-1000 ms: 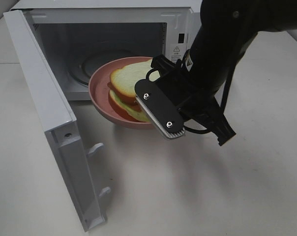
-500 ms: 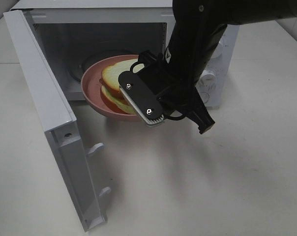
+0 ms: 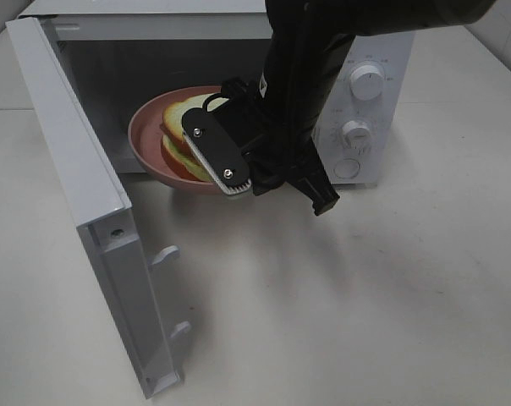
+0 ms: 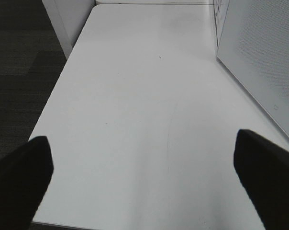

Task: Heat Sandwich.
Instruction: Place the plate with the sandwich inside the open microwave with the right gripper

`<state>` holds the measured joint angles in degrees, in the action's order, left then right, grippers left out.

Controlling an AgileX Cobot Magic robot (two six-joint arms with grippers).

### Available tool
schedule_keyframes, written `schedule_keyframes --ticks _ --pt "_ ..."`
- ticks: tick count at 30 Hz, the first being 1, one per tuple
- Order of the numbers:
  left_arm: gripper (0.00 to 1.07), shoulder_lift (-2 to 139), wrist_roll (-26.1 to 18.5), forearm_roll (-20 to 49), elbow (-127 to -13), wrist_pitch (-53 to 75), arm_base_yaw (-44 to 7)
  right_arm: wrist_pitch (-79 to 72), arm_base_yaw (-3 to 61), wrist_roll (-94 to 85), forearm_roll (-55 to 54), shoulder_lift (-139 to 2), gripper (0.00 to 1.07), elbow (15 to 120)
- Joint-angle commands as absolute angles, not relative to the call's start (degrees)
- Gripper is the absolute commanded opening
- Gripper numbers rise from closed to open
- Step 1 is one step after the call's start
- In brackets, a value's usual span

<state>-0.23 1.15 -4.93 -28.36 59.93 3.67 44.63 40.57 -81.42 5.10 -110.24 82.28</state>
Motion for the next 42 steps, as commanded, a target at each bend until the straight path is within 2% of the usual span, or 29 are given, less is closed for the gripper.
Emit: schedule_keyframes --ticks 1,42 --pt "0.98 -1.89 1.09 -4.98 -28.19 59.30 3.90 43.89 40.16 -80.44 5.10 -110.92 0.00 84.00" --pt "0.98 -1.89 1.09 -4.98 -28.19 59.30 3.90 51.34 40.16 -69.73 7.91 -127.65 0.00 108.52"
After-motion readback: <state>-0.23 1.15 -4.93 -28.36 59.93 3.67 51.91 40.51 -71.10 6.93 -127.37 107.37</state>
